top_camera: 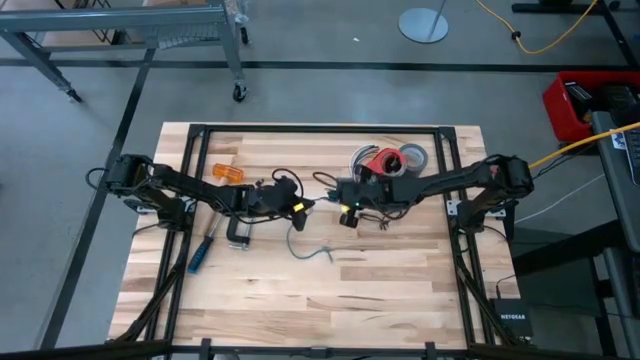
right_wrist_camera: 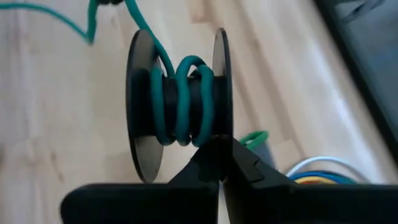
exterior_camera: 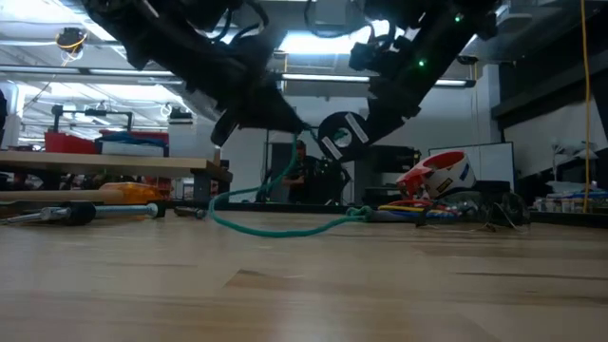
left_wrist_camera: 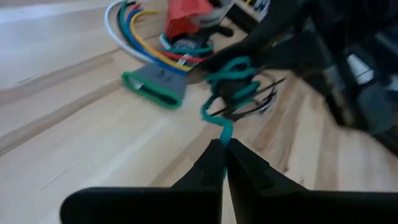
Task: Coil cords
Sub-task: Coil the green wire to the spool
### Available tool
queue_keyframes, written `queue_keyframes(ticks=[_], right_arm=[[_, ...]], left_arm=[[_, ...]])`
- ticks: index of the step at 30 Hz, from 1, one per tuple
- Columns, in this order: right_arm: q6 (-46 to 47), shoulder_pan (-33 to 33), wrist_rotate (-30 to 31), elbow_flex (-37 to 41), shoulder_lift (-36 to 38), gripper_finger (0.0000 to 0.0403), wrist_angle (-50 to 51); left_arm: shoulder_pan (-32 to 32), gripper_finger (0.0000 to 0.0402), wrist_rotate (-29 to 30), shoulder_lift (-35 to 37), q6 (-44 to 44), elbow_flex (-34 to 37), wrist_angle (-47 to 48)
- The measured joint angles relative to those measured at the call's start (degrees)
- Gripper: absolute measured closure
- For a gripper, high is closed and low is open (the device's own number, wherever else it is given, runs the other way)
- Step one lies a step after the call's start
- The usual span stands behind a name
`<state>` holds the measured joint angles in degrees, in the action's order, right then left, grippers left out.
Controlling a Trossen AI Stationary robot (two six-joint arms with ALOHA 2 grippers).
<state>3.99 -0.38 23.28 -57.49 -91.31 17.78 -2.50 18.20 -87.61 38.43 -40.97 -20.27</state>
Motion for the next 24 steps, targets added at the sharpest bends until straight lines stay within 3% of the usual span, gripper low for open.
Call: queue_keyframes(ticks=[7,17,24], right_arm=[[0.1,-2.8,4.7,0.1,0.0,0.04,-3.5],[3.3,-2.6,1.3,0.1,0.0,0.04,-5.1],[3.3,-2.6,0.1,0.1,0.0,0.04,-2.1]], left_arm=[[-0.1,0.0401,-0.2,0.0,0.4,0.0,-5.6],[-0.2,0.0401,-0.3,0.0,-1.7,0.0,-8.8],[0.3,0.0401,-0.4,0.0,-2.4,0.0,-3.2]])
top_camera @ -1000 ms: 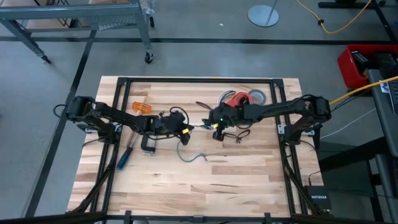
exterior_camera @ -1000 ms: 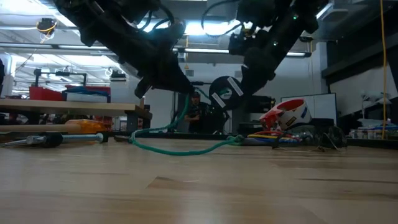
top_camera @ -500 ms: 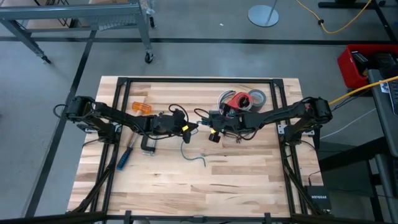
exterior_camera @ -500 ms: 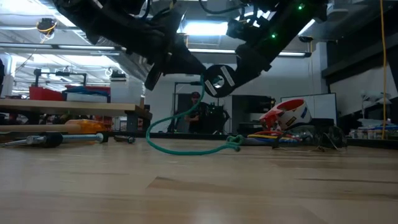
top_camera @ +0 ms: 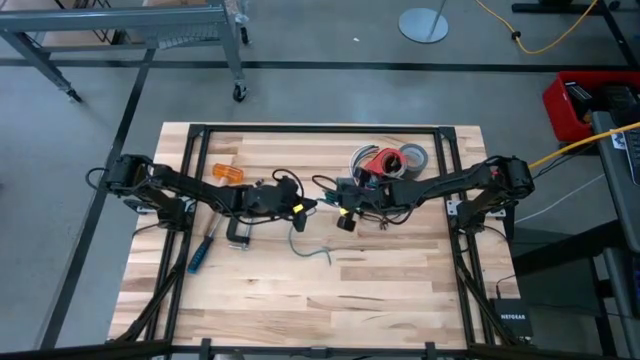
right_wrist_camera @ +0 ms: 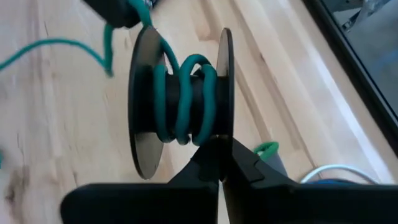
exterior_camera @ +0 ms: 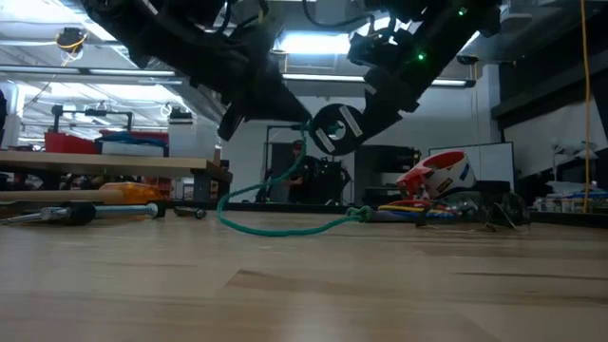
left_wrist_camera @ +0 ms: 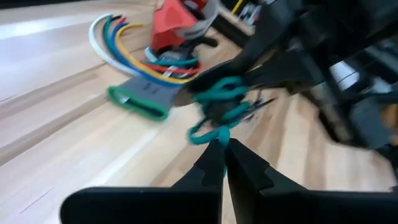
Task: Coil cords
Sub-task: Coil the green wire to the spool
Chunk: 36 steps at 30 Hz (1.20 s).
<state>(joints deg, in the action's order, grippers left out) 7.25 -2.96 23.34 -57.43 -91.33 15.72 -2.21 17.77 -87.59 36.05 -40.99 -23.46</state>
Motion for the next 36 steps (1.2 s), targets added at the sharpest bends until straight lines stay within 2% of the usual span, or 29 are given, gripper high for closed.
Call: queue_keyframes(ticks=[6,19,28,36], right_arm=[[0.6,0.0,0.6,0.0,0.0,0.04,2.6],[2.6,-0.1,1.5,-0.2,-1.0,0.04,2.5],[7.3,0.0,1.6,-0.2,-5.7,0.04,-5.1],[11.9,0.8,0.9,0.1,-6.2,0.04,-11.1]], left_arm=[[0.5,0.0401,0.2,0.0,1.3,0.0,3.6],[0.5,0.0401,0.4,0.0,1.5,0.0,-3.1],[0.2,0.0401,0.5,0.0,3.4,0.0,-3.1],[0.1,0.0391,0.8,0.0,2.1,0.0,-4.9]])
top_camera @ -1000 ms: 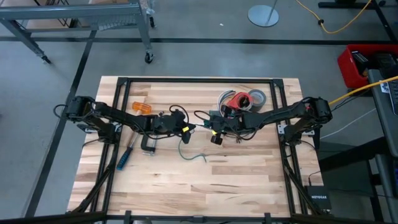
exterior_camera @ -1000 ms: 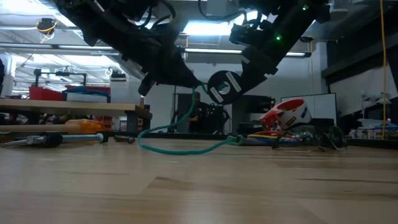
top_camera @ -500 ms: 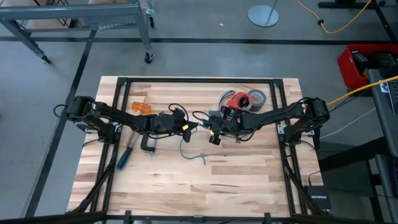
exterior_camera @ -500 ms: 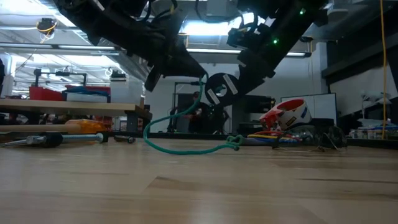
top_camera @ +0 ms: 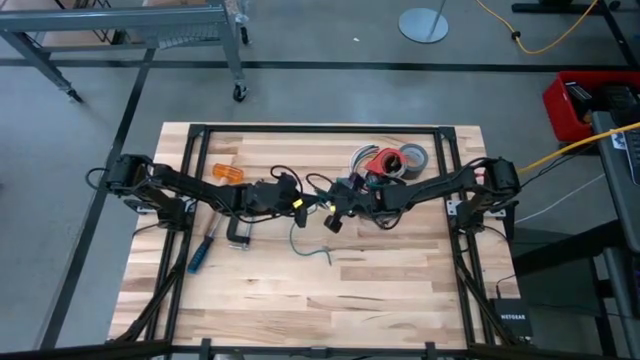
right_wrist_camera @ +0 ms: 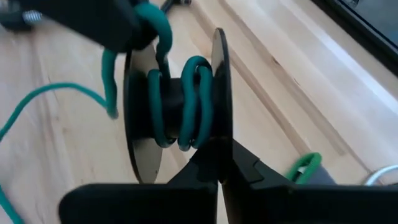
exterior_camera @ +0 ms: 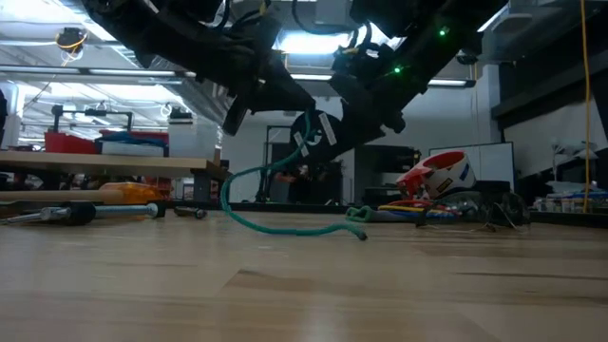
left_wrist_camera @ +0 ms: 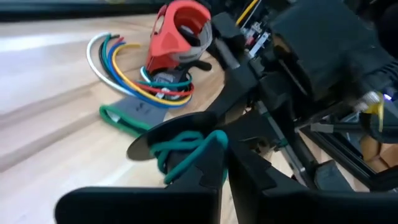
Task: Coil cords
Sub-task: Coil the green wire to the spool
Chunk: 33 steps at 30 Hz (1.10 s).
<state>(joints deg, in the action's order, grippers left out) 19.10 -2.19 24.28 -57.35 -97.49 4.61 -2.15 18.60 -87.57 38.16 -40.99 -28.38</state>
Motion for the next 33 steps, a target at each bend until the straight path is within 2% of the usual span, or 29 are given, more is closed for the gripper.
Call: queue_keyframes(ticks=[11,20,29,33], right_arm=[[3.2,5.0,-8.3,0.1,0.0,0.04,-11.0],[3.6,5.3,-10.5,-0.2,0.1,0.04,-19.1],[3.2,5.6,-11.0,-0.2,0.3,0.04,-19.2],[3.2,6.1,-12.1,-0.2,0.3,0.04,-21.5]], left_arm=[[-1.1,0.0368,0.1,0.2,-6.6,-0.2,-2.2],[-2.5,0.0357,-0.6,0.0,-9.2,-0.1,-0.4],[-2.7,0.0359,0.1,0.0,-9.8,-0.1,0.8],[-3.5,0.0388,0.7,0.0,-9.7,-0.1,2.4]])
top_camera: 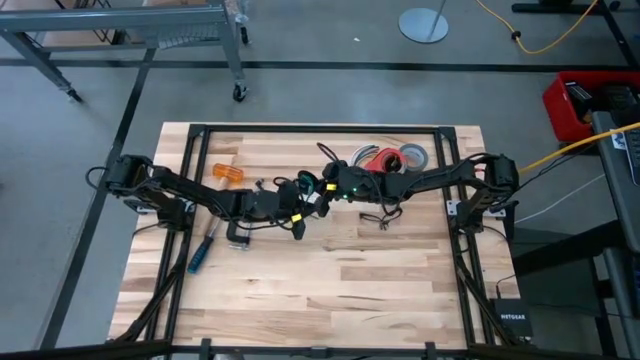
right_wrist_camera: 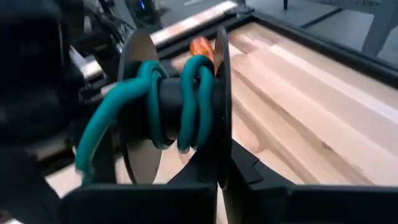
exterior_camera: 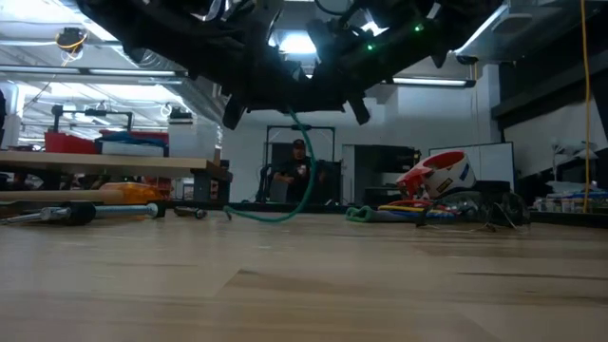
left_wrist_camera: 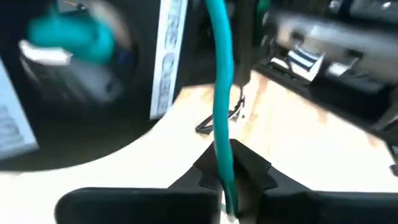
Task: Coil cords
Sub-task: Coil the green wire to the spool
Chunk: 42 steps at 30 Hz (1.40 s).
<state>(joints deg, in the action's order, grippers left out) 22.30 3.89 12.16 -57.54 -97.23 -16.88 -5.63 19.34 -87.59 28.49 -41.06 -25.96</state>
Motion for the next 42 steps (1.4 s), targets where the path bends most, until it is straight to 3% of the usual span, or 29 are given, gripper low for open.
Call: queue_keyframes(ticks=[12,23,31,37,42], right_arm=[[0.2,-0.1,-4.1,0.1,0.0,0.04,-7.0],[1.7,0.0,-5.3,0.1,-0.2,0.04,-11.1],[3.1,-0.1,-6.1,0.1,-0.2,0.04,-15.8],[3.2,1.1,-10.9,0.1,0.3,0.04,-16.4],[2.8,3.1,-18.8,0.2,2.9,0.04,-8.3]], left_arm=[[-2.3,0.0401,7.8,0.0,0.0,0.0,-0.7],[-3.5,0.0401,7.9,0.0,-2.3,-1.9,-4.2],[-3.8,0.0401,8.2,-0.3,-4.2,-4.6,0.9],[-4.2,0.0401,11.3,-0.3,-3.8,-4.7,6.8],[-5.2,0.0401,12.0,-0.2,-5.0,-4.8,10.6]])
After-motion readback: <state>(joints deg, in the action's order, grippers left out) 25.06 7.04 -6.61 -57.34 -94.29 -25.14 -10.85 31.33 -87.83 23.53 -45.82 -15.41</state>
